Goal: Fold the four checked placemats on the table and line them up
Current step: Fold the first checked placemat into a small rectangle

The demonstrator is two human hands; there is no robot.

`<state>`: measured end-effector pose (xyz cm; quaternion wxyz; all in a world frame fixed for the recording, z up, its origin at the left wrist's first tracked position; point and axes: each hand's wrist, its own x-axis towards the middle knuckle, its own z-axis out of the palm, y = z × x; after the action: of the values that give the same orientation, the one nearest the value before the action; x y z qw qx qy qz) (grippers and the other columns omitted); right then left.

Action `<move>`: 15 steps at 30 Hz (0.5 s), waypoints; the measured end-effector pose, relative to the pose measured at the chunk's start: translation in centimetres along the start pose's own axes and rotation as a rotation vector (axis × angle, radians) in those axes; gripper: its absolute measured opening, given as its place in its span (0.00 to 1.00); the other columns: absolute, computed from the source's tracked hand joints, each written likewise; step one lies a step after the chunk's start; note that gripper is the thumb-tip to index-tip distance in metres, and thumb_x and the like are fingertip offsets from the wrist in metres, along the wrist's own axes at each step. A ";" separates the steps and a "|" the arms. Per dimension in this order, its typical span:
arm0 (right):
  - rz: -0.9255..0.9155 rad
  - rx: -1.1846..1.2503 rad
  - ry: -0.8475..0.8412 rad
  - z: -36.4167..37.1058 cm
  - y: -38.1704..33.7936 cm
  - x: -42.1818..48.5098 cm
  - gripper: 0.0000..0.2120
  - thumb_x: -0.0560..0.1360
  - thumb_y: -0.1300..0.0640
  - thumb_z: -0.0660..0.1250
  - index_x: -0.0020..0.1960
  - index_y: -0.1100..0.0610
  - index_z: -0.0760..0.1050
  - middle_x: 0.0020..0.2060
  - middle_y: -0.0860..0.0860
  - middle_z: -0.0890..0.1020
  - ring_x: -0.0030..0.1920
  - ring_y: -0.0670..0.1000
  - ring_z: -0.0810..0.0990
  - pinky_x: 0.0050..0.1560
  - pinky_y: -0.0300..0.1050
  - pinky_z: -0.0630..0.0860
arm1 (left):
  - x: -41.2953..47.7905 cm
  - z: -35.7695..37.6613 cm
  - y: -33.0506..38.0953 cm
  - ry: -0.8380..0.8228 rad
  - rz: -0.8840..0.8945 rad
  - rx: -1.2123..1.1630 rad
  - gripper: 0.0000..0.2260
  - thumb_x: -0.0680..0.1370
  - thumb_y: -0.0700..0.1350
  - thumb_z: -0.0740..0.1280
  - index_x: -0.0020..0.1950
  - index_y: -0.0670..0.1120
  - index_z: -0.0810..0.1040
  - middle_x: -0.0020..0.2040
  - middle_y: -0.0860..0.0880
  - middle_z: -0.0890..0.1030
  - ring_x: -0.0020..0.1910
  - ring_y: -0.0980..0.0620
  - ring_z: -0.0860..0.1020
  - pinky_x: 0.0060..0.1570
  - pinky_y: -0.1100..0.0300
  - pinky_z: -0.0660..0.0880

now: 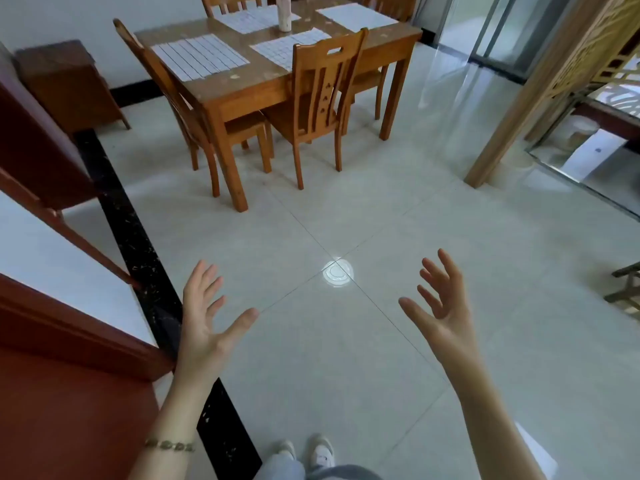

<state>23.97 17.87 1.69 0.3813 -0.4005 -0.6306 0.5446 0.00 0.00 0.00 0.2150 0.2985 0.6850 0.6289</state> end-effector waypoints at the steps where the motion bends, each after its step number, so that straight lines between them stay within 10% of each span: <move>1: -0.005 0.000 -0.001 -0.3 0.0 0.4 0.38 0.71 0.68 0.71 0.73 0.46 0.59 0.66 0.46 0.72 0.66 0.41 0.70 0.68 0.48 0.68 | 0.3 0.4 0.1 0.012 0.003 -0.001 0.45 0.64 0.55 0.74 0.76 0.54 0.56 0.74 0.53 0.65 0.71 0.60 0.66 0.69 0.56 0.65; 15: 0.034 -0.009 0.017 -1.9 2.2 8.4 0.38 0.71 0.66 0.71 0.73 0.45 0.59 0.66 0.47 0.72 0.66 0.42 0.71 0.66 0.47 0.70 | 10.3 5.0 -0.5 -0.018 0.032 0.025 0.40 0.69 0.48 0.73 0.77 0.57 0.57 0.74 0.56 0.64 0.71 0.61 0.66 0.69 0.56 0.65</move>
<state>22.69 26.54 0.07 0.3754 -0.4177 -0.6228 0.5447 -4.23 10.64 -0.29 0.2075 0.3177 0.6860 0.6208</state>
